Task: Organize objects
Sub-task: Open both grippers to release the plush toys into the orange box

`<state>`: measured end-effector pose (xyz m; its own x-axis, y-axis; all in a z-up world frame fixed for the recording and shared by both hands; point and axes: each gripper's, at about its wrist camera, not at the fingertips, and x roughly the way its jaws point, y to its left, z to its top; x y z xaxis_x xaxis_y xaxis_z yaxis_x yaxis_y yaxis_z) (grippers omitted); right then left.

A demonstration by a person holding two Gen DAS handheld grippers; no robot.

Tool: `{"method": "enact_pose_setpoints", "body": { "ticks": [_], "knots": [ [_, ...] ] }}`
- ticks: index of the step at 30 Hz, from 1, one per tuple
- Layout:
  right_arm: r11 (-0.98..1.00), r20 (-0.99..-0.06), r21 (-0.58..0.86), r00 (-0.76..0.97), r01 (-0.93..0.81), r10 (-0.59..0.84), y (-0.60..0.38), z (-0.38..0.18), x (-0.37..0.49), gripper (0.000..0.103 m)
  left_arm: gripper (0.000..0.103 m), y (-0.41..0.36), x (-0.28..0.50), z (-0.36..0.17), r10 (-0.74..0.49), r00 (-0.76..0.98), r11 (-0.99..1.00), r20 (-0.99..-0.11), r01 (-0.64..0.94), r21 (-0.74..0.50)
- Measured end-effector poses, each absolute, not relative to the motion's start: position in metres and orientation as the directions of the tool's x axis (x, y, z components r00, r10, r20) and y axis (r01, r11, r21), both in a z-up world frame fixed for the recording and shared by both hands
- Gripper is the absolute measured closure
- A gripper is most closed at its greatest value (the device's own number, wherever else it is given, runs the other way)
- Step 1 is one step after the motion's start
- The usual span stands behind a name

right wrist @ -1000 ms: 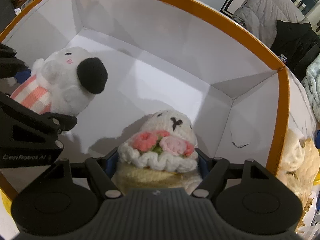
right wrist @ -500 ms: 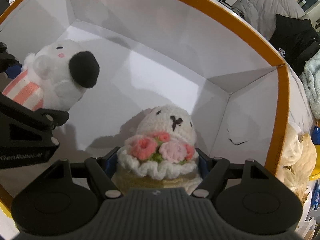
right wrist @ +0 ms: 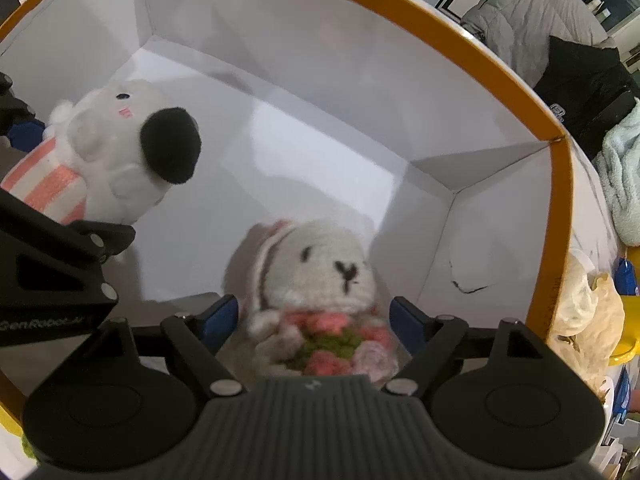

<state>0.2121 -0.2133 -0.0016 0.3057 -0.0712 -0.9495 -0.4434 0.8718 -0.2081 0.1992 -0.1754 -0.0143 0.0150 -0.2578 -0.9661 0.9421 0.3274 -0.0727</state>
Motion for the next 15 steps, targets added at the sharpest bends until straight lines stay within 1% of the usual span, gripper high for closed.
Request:
{"method": "enact_pose_setpoints", "body": {
  "ticks": [4,6,8,10,12,15],
  "knots": [
    [0.877,-0.930,-0.225,0.362,-0.424,-0.064,-0.216,0.003,0.210,0.014,0.026,-0.173,0.196,-0.006,-0.278,0.042,0.320,-0.960,0.946,-0.052],
    [0.876,-0.920,-0.225,0.389,-0.427,-0.047,-0.218,0.006,0.208,0.014,0.026,-0.171,0.196,0.000,-0.290,0.040,0.319,-0.956,0.946,-0.057],
    [0.877,-0.904,-0.245,0.424,-0.413,-0.053,-0.221,0.012,0.204,0.007,0.025,-0.167,0.197,0.007,-0.305,0.037,0.325,-0.952,0.943,-0.068],
    [0.880,-0.890,-0.245,0.455,-0.406,-0.037,-0.226,0.022,0.201,0.007,0.024,-0.164,0.199,0.016,-0.321,0.030,0.330,-0.947,0.940,-0.082],
    [0.890,-0.883,-0.229,0.470,-0.395,-0.018,-0.231,0.030,0.200,0.007,0.020,-0.160,0.200,0.026,-0.339,0.033,0.338,-0.940,0.937,-0.089],
    [0.904,-0.870,-0.200,0.492,-0.378,0.014,-0.240,0.043,0.195,0.007,0.019,-0.155,0.199,0.039,-0.371,0.046,0.348,-0.928,0.933,-0.093]
  ]
}}
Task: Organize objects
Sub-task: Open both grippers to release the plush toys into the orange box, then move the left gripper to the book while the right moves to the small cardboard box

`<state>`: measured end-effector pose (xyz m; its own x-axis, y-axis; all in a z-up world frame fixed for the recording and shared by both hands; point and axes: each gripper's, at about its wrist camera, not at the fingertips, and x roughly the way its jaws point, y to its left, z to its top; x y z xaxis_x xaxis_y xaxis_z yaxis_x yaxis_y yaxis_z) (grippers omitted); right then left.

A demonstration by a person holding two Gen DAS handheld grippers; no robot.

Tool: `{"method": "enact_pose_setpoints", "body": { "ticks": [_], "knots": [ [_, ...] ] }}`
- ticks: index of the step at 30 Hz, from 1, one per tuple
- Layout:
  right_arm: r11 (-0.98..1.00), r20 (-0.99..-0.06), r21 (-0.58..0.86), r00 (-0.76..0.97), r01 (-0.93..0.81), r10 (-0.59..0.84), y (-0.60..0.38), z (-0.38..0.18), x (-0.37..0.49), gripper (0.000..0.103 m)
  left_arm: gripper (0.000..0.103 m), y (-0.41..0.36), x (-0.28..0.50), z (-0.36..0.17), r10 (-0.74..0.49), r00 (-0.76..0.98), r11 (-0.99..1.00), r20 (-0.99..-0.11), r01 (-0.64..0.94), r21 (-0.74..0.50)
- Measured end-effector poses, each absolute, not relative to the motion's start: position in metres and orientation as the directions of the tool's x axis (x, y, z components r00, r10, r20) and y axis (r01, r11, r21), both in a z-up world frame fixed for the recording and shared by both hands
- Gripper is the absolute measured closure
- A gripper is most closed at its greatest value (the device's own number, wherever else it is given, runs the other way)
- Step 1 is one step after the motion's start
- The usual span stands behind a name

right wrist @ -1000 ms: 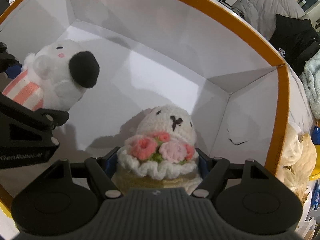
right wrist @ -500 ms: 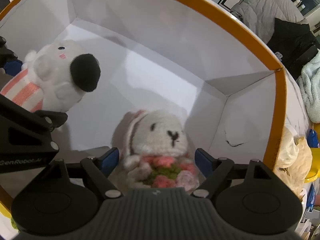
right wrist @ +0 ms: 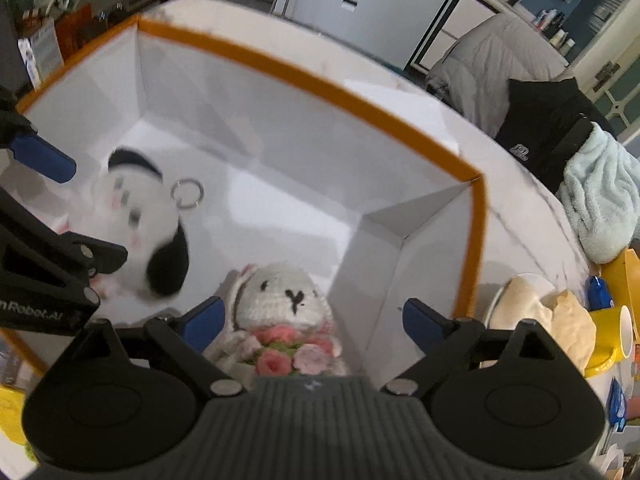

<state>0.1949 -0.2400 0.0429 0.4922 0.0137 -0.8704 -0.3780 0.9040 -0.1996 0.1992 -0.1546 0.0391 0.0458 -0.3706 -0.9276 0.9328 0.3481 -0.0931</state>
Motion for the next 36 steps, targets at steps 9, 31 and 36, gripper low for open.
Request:
{"method": "enact_pose_setpoints", "body": {
  "ticks": [9,31,36],
  "knots": [
    [0.934,-0.820,-0.092,0.559,-0.346,0.126,-0.253,0.086,0.149,0.005,0.019,-0.108,0.185,0.074,-0.484,0.042,0.377,-0.874,0.912,-0.165],
    [0.963,-0.667,0.214,0.695,-0.167,0.268,-0.288,0.015,-0.075,0.001,0.012,0.017,0.144,-0.031,-0.599,0.146,0.572,-0.787,0.766,-0.293],
    [0.961,-0.662,0.230,0.699,-0.154,0.270,-0.291,0.011,-0.085,0.001,0.013,-0.005,0.150,-0.042,-0.610,0.139,0.575,-0.780,0.755,-0.315]
  ]
}}
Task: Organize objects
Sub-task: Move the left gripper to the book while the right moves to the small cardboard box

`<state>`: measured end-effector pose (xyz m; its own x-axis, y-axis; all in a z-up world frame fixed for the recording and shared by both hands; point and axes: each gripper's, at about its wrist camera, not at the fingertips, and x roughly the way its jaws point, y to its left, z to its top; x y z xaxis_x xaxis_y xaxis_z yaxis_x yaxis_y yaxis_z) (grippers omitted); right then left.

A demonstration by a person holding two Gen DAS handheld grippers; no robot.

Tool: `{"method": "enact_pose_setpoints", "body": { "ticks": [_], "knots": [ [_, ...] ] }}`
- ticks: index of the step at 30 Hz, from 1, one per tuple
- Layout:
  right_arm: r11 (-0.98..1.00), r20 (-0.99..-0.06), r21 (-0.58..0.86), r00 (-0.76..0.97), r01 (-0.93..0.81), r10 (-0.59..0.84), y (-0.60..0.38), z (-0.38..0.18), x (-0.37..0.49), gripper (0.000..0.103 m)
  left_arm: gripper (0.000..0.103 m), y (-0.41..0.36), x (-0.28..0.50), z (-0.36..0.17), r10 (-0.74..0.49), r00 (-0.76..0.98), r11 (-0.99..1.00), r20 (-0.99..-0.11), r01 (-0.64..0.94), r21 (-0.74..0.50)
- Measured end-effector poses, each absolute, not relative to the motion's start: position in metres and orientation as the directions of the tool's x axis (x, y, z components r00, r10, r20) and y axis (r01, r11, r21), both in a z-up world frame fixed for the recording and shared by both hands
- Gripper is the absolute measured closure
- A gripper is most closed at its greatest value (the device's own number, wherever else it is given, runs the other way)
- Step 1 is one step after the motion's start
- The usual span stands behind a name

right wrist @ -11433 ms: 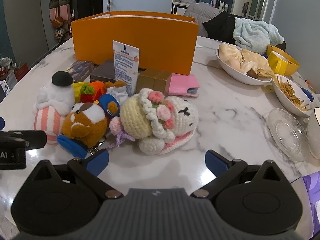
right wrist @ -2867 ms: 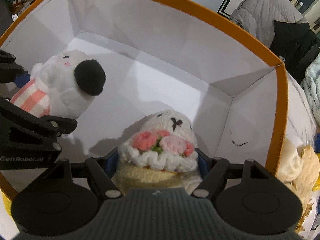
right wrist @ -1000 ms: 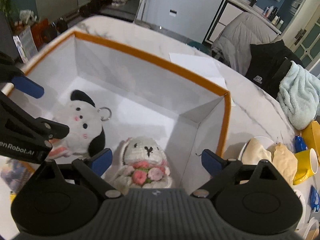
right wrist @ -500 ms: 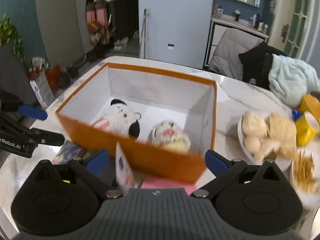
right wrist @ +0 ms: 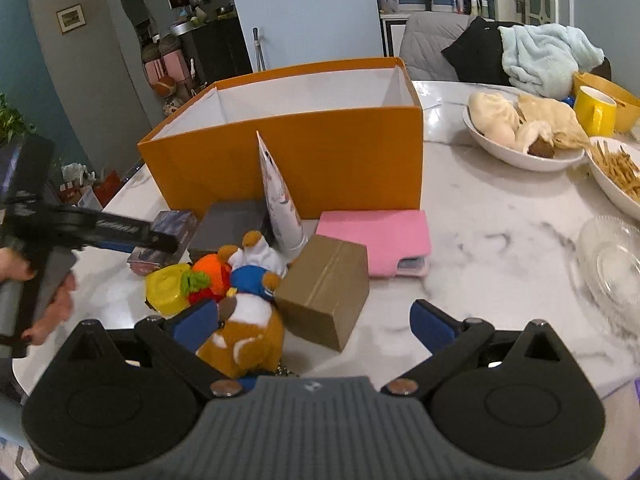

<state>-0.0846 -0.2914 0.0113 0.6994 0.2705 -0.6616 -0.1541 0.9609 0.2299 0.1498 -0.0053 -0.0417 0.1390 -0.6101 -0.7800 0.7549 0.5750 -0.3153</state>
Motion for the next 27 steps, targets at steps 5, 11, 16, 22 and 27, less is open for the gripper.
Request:
{"method": "enact_pose_setpoints", "body": {
  "ticks": [5,11,16,22,27],
  "knots": [
    [0.977,-0.657,0.175,0.724,-0.123,0.209,-0.292,0.009,-0.083,0.001,0.013,-0.010,0.139,-0.052,-0.575,0.252,0.603,-0.778,0.774,-0.195],
    [0.984,-0.644,0.147,0.746,-0.097,0.170,-0.284,-0.001,-0.070,0.001,0.001,-0.001,0.137,-0.060,-0.590,0.324,0.623,-0.739,0.766,-0.161],
    [0.998,-0.639,0.042,0.767,-0.043,0.060,-0.280,-0.007,-0.056,0.001,0.000,0.002,0.135,-0.064,-0.590,0.333,0.629,-0.735,0.761,-0.160],
    [0.996,-0.660,0.079,0.751,0.039,0.023,-0.317,-0.010,-0.059,0.001,0.000,0.000,0.136,-0.063,-0.584,0.328,0.634,-0.742,0.756,-0.165],
    [0.997,-0.629,0.080,0.775,-0.006,0.055,-0.310,0.000,-0.058,0.001,0.000,0.000,0.135,-0.062,-0.580,0.329,0.642,-0.745,0.748,-0.169]
  ]
}}
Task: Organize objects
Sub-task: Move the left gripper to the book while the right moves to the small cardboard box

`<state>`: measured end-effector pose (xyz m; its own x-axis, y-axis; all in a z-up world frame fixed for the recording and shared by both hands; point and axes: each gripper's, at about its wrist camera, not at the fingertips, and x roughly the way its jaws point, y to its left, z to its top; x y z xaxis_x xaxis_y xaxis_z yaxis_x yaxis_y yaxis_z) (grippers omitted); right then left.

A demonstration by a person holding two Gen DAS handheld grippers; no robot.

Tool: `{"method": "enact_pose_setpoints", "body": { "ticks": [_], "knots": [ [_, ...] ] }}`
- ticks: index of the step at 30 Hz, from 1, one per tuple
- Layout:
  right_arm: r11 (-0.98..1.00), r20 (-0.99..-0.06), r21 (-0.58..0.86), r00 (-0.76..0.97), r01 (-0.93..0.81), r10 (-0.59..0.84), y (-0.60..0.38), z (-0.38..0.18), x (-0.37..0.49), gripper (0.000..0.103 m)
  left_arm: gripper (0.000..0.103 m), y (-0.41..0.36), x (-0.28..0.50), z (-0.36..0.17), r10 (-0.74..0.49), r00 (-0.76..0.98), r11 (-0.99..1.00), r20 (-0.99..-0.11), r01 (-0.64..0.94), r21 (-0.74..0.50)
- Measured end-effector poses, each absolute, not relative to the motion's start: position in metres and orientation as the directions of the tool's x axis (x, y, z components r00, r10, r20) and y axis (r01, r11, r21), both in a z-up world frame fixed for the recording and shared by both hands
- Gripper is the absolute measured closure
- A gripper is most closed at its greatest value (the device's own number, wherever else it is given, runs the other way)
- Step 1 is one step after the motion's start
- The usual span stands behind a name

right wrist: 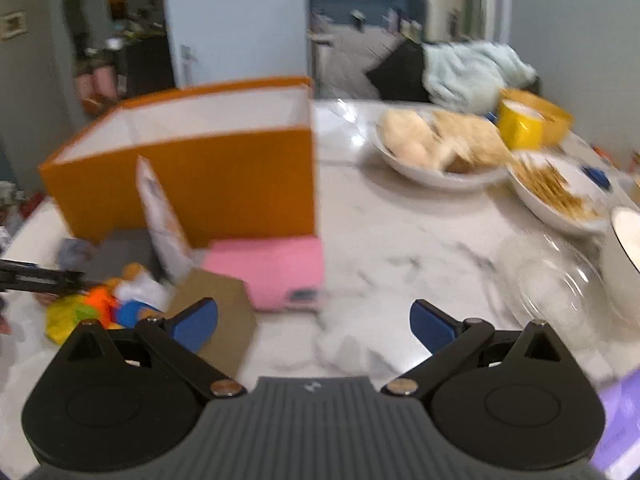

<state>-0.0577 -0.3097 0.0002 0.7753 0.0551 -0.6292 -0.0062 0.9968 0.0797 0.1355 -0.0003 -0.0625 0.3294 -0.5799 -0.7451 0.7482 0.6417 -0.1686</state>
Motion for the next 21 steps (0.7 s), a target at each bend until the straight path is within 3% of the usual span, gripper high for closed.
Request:
{"method": "enact_pose_setpoints", "body": {
  "ticks": [7,16,21],
  "knots": [
    [0.998,-0.640,0.021,0.766,-0.053,0.055,-0.273,-0.013,-0.041,0.001,0.000,0.000,0.134,-0.061,-0.575,0.326,0.645,-0.750,0.745,-0.170],
    [0.993,-0.670,0.071,0.742,0.089,-0.018,-0.334,-0.017,-0.064,0.001,0.000,0.000,0.134,-0.060,-0.573,0.327,0.651,-0.752,0.739,-0.174],
    [0.997,-0.673,0.066,0.739,0.040,0.015,-0.340,-0.022,-0.065,0.001,0.000,-0.001,0.134,-0.059,-0.569,0.328,0.657,-0.754,0.733,-0.176]
  ]
}}
